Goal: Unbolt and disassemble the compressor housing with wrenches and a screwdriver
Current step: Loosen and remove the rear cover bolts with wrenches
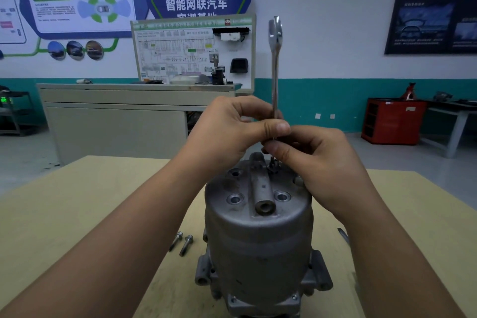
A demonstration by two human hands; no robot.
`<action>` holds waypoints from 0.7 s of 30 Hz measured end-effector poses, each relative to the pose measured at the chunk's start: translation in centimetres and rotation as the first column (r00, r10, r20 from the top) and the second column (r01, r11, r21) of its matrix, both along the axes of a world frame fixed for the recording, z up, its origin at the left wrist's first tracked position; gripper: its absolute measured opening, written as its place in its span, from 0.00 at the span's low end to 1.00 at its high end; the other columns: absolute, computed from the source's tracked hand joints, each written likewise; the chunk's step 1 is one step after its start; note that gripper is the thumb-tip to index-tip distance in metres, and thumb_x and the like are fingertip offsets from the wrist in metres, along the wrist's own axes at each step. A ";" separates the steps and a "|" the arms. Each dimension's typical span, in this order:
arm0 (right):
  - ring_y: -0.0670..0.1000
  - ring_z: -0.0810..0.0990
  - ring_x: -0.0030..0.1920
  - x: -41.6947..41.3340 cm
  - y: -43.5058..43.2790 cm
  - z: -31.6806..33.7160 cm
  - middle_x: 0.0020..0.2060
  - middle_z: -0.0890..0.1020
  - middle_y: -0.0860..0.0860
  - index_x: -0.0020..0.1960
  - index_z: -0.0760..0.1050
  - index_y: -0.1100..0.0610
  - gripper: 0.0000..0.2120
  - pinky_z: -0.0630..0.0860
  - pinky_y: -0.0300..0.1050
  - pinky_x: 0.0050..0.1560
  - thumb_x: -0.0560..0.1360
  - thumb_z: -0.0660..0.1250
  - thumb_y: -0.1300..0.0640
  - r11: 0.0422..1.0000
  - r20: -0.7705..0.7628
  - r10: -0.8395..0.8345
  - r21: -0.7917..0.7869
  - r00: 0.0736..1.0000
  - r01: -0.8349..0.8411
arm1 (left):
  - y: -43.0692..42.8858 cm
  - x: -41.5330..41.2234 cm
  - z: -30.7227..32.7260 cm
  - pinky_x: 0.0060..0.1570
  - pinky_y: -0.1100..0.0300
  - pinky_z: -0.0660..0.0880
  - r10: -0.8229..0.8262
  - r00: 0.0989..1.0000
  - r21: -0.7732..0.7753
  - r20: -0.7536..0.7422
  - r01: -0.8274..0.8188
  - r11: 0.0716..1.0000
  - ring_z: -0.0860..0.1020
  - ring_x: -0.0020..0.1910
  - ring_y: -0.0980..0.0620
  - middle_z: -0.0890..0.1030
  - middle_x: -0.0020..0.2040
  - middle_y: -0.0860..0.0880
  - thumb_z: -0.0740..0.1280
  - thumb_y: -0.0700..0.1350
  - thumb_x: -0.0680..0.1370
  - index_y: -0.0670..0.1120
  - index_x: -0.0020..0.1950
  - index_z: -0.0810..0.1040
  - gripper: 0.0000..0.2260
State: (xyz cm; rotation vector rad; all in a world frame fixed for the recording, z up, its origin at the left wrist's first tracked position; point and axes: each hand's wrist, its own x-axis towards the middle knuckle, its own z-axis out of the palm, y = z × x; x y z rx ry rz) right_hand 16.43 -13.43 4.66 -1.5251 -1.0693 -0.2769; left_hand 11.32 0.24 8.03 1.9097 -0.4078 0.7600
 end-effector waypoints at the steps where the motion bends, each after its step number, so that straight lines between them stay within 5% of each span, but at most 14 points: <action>1: 0.40 0.82 0.43 0.0 0.0 0.0 0.40 0.85 0.42 0.42 0.80 0.42 0.11 0.78 0.36 0.46 0.73 0.69 0.59 1.000 -0.004 0.000 0.000 1.000 0.000 | -0.1 0.1 -0.1 0.37 0.71 0.73 -0.002 1.000 -0.015 0.001 0.002 1.000 0.78 0.33 0.64 0.80 0.30 0.58 0.71 0.49 0.61 0.49 0.35 0.80 0.06; 11: 0.43 0.82 0.43 0.7 0.3 -0.3 0.41 0.85 0.46 0.44 0.80 0.47 0.10 0.77 0.39 0.45 0.75 0.66 0.62 0.999 -0.047 0.022 0.036 0.999 -0.020 | -0.5 1.4 -0.5 0.34 0.69 0.71 -0.052 0.999 -0.042 -0.016 0.051 0.998 0.75 0.31 0.60 0.79 0.31 0.55 0.70 0.48 0.70 0.51 0.34 0.79 0.05; 17: 0.38 0.81 0.38 0.7 0.7 -0.4 0.36 0.85 0.42 0.47 0.77 0.51 0.12 0.73 0.28 0.38 0.75 0.63 0.68 0.986 -0.171 0.124 0.133 0.977 -0.102 | -0.4 1.5 -0.8 0.36 0.67 0.75 -0.273 0.955 -0.232 -0.112 0.242 0.942 0.80 0.39 0.57 0.83 0.40 0.52 0.65 0.50 0.73 0.49 0.43 0.82 0.08; 21: 0.46 0.83 0.44 0.7 0.8 -0.5 0.39 0.85 0.48 0.47 0.79 0.54 0.10 0.79 0.43 0.47 0.77 0.62 0.65 0.983 -0.281 0.147 0.147 0.948 -0.109 | -0.3 1.7 -0.9 0.39 0.62 0.72 -0.348 0.921 -0.299 -0.173 0.287 0.910 0.77 0.44 0.52 0.84 0.45 0.53 0.63 0.48 0.72 0.51 0.45 0.85 0.11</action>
